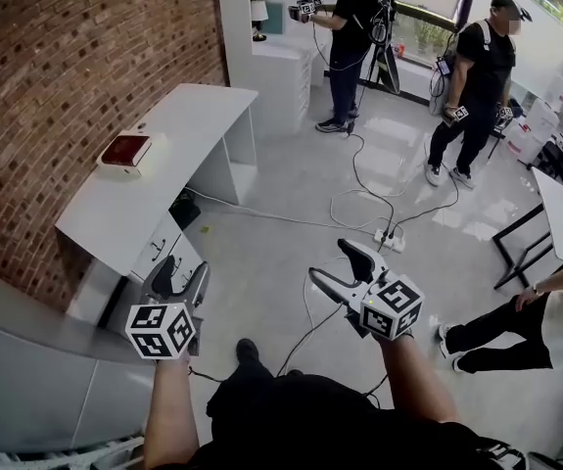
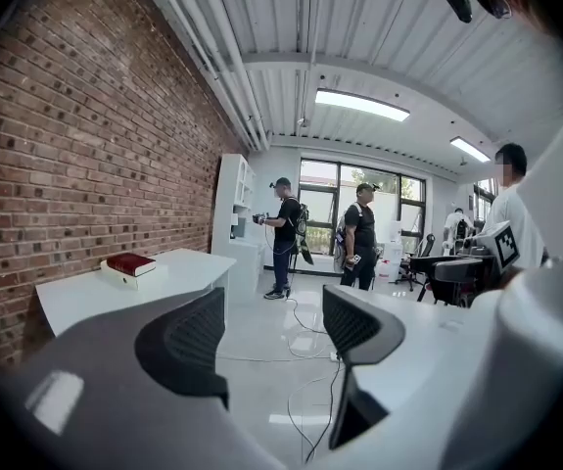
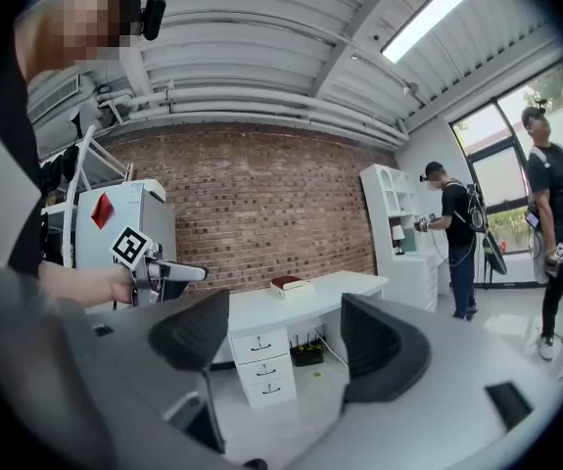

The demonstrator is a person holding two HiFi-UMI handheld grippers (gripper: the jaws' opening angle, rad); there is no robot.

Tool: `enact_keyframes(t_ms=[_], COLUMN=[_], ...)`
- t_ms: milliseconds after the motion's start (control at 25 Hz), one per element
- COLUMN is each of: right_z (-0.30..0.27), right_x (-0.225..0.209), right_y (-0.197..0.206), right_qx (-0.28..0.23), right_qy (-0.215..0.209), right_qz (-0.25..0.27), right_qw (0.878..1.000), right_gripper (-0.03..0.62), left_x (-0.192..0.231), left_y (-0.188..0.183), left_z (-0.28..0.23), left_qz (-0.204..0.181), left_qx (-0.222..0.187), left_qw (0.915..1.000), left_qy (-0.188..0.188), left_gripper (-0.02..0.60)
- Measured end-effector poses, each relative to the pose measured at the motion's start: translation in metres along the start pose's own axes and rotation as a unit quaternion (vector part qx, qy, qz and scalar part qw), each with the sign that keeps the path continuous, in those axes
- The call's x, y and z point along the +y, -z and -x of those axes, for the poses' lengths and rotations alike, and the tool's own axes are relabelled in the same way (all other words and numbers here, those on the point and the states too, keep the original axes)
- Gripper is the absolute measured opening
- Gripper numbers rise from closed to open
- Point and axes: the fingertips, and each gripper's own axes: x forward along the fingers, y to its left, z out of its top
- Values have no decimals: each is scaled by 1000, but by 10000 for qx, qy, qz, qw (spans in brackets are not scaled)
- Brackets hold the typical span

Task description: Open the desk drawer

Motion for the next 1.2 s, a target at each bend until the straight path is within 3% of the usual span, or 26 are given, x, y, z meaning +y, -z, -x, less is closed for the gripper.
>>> enact_keyframes(t_ms=[280, 560, 960, 1200], right_z=[-20, -78, -220, -310], right_x=[-24, -58, -103, -110], right_y=[11, 8, -1, -5], right_qx=[129, 189, 436, 711], right_qy=[-37, -69, -259, -452], right_qz=[-126, -149, -110, -50], right_qw=[9998, 9997, 9987, 9964], right_gripper=[324, 324, 324, 324], left_x=[5, 45, 153, 218], left_y=[5, -1, -21, -26], left_z=[-31, -79, -158, -202], left_qz=[30, 63, 232, 749], left_qx=[115, 175, 183, 238], left_qw=[9999, 9998, 9994, 9969], left_qy=[62, 14, -181, -24], left_gripper=[310, 310, 308, 308])
